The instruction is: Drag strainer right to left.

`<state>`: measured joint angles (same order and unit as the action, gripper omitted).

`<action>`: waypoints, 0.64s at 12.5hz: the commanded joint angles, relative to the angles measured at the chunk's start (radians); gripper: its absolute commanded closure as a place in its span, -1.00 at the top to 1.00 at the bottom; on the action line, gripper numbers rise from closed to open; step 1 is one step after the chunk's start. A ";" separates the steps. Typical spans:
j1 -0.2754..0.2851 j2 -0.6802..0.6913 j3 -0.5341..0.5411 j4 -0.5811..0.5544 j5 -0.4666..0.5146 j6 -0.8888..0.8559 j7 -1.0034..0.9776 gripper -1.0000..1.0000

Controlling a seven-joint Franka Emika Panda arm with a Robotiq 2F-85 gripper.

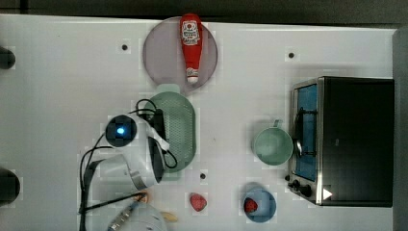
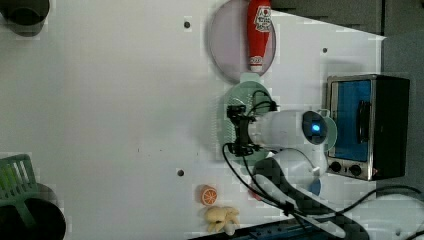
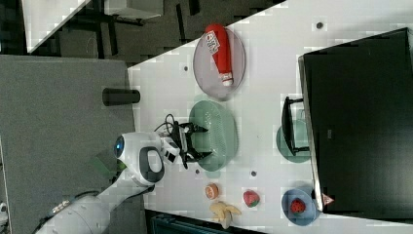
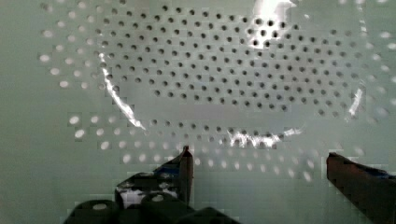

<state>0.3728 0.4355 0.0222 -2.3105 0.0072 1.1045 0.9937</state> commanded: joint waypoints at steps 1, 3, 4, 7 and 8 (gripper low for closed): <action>0.064 0.022 -0.001 0.044 -0.014 -0.010 0.132 1.00; 0.103 0.054 -0.001 0.085 -0.012 -0.013 0.139 1.00; 0.119 0.069 -0.001 0.107 -0.007 -0.013 0.154 1.00; 0.151 0.085 0.009 0.161 0.035 -0.049 0.197 1.00; 0.156 0.087 0.017 0.178 0.054 -0.075 0.199 1.00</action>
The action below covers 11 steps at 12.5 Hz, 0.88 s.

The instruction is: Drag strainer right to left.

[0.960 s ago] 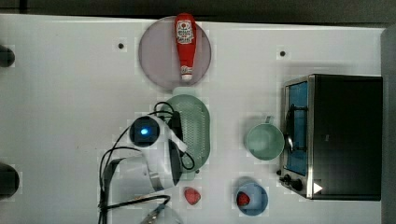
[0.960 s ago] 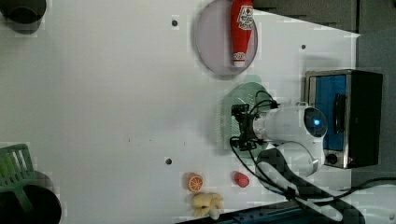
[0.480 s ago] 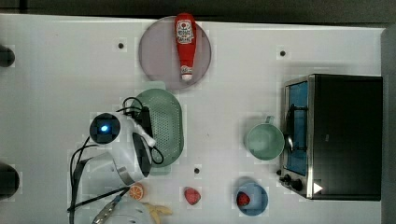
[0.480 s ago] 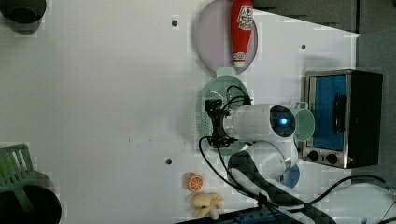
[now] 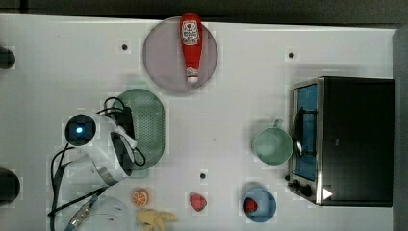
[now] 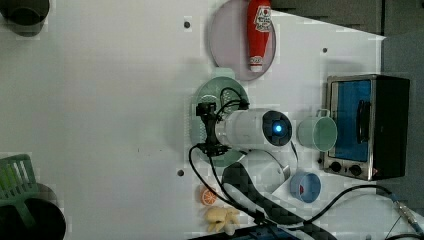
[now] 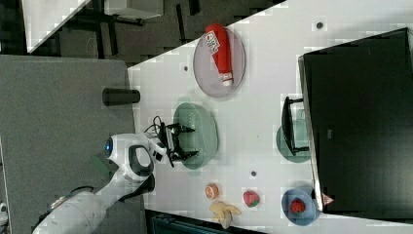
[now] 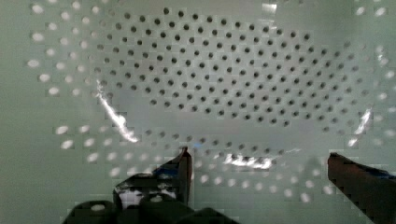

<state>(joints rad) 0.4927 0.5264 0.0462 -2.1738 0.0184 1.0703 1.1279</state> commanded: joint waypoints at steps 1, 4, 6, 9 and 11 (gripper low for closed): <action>0.041 0.000 0.001 0.057 0.066 -0.070 0.065 1.00; 0.063 0.025 0.015 0.110 0.123 -0.088 0.067 1.00; 0.082 0.049 0.026 0.155 0.193 -0.094 0.071 1.00; 0.119 0.091 0.029 0.234 0.265 -0.100 0.096 1.00; 0.144 0.114 0.029 0.275 0.271 -0.101 0.099 1.00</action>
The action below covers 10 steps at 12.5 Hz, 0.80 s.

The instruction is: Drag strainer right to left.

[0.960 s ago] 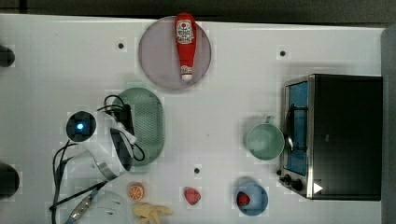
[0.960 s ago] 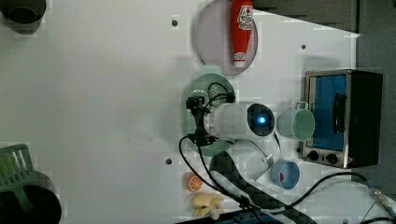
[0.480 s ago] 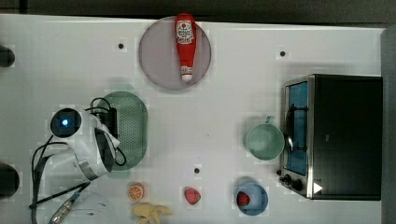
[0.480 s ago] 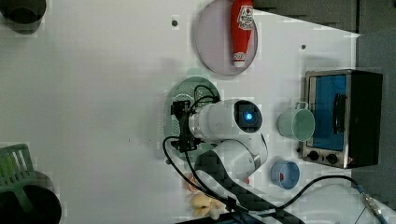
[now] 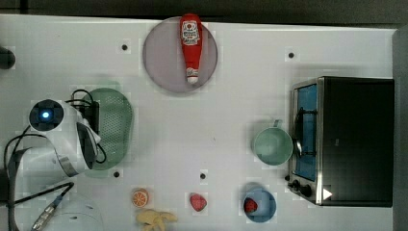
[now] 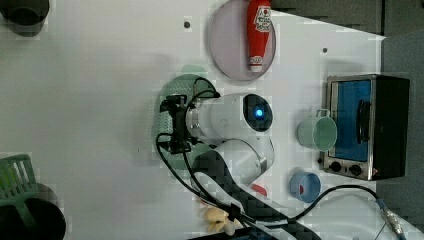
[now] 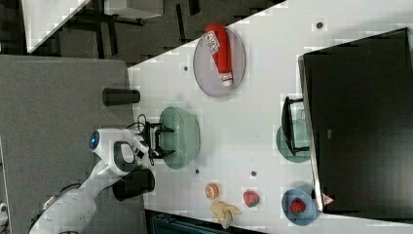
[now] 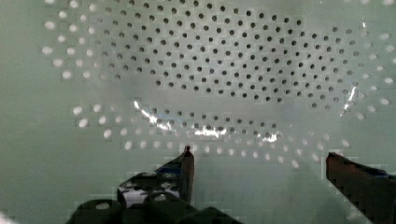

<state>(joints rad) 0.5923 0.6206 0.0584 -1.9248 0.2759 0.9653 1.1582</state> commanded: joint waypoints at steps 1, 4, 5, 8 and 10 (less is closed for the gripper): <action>0.056 0.029 0.017 0.041 0.014 0.003 0.069 1.00; 0.079 0.036 0.013 0.058 0.017 0.004 0.079 1.00; 0.086 0.039 0.014 0.061 0.021 0.009 0.113 1.00; 0.105 0.044 0.012 0.074 0.017 0.050 0.153 1.00; 0.106 0.009 -0.006 0.070 -0.023 0.015 0.079 1.00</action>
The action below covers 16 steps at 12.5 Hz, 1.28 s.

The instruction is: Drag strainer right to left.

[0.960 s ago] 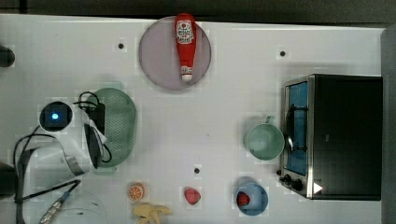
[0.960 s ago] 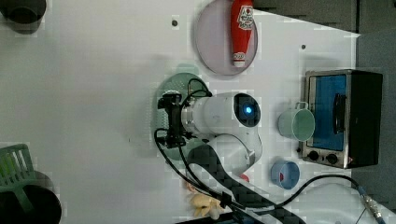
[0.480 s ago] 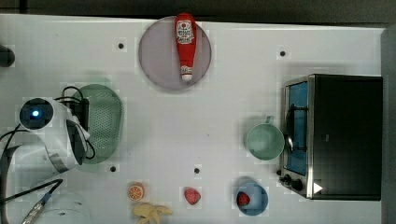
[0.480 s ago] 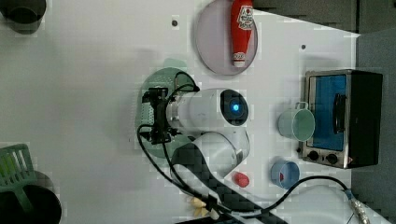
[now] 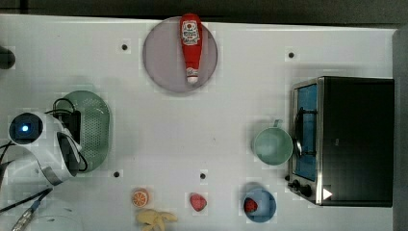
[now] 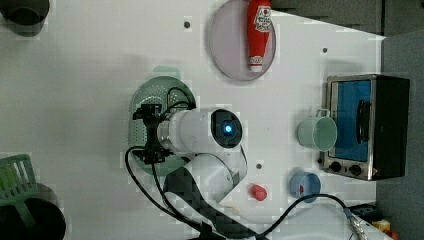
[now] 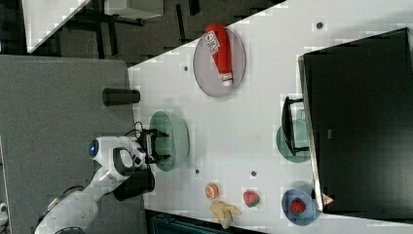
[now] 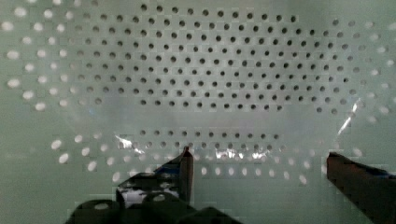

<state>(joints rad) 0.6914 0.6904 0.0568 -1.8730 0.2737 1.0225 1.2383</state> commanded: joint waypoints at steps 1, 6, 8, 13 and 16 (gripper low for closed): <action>0.006 -0.099 -0.024 0.018 -0.046 -0.103 -0.070 1.00; -0.005 -0.429 -0.247 0.021 -0.145 -0.493 -0.510 1.00; -0.013 -0.582 -0.370 0.022 -0.163 -0.616 -0.687 1.00; -0.043 -0.863 -0.651 0.023 -0.424 -0.810 -1.152 1.00; -0.045 -0.920 -0.746 0.019 -0.441 -0.862 -1.192 1.00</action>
<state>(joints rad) 0.6084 -0.3311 -0.7231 -1.7988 -0.1901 0.2030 0.1793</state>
